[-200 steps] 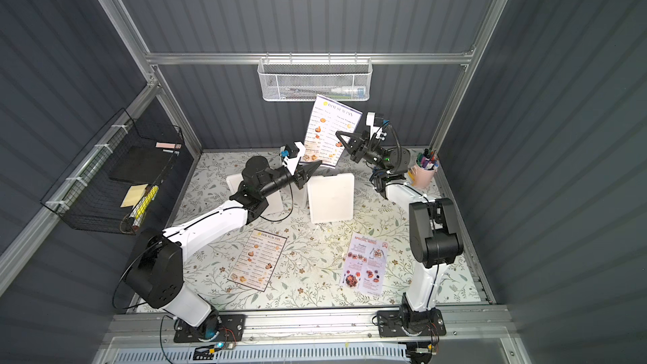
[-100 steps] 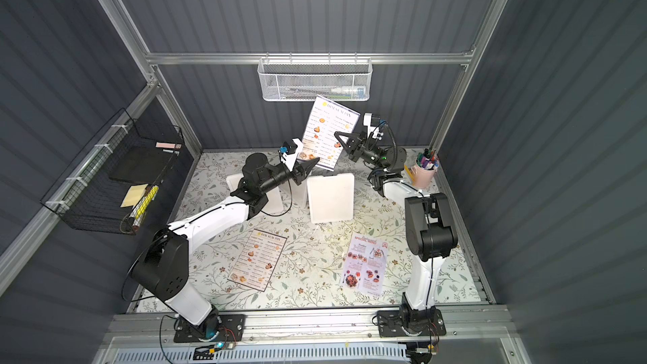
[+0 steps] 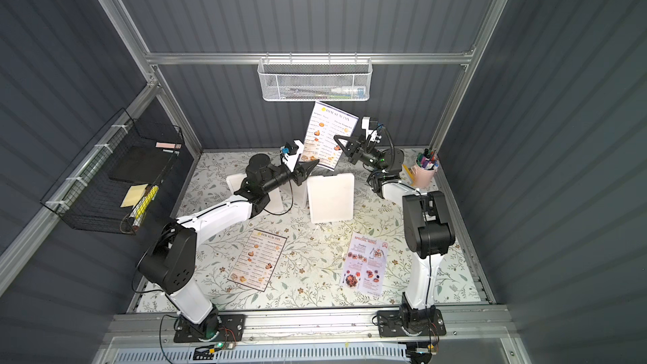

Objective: Insert the menus into the narrow rack
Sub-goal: Insert the menu into the narrow rack.

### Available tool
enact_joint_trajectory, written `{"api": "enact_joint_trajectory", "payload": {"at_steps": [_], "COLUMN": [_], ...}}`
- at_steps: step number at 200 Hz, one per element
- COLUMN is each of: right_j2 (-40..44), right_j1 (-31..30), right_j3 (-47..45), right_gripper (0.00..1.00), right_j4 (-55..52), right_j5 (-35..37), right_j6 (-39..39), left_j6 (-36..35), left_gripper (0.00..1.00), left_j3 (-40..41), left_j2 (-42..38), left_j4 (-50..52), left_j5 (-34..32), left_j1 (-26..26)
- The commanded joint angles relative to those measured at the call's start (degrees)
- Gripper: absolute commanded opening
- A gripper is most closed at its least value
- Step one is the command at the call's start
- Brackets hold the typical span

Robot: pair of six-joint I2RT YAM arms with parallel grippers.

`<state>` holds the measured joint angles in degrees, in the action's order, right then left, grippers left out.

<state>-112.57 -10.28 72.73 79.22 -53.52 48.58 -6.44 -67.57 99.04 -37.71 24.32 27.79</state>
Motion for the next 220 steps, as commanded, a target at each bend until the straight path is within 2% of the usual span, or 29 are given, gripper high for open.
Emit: {"api": "enact_joint_trajectory", "payload": {"at_steps": [1, 31, 54, 108, 158, 220], "right_j2": [-0.64, -0.19, 0.89, 2.24, 3.75, 4.07], "right_j1": [-0.18, -0.18, -0.22, -0.27, -0.26, -0.27], "right_j3": [-0.3, -0.81, -1.95, -4.09, -5.16, -6.13], "right_gripper": [0.0, 0.0, 0.0, 0.0, 0.0, 0.0], "right_j4": [1.57, 1.64, 1.6, 1.58, 1.56, 1.56], "right_j5": [0.35, 0.25, 0.27, 0.61, 0.61, 0.88], "right_j6": [-0.19, 0.31, 0.2, -0.01, 0.28, 0.35], "left_j6": [0.9, 1.08, 1.15, 1.37, 1.52, 1.6], "left_gripper": [0.46, 0.44, 0.38, 0.37, 0.21, 0.2], "left_j3": [-1.38, -1.15, -0.88, 0.57, 1.42, 1.81], "left_j2": [0.75, 0.86, 0.46, -0.76, -1.57, -1.75], "left_j4": [-1.47, -1.88, -1.85, -2.44, -2.89, -3.08], "left_j5": [0.65, 1.19, 1.45, 1.88, 2.14, 2.23], "left_j1": [-0.55, -0.55, -0.64, -0.72, -0.79, -0.81]}}
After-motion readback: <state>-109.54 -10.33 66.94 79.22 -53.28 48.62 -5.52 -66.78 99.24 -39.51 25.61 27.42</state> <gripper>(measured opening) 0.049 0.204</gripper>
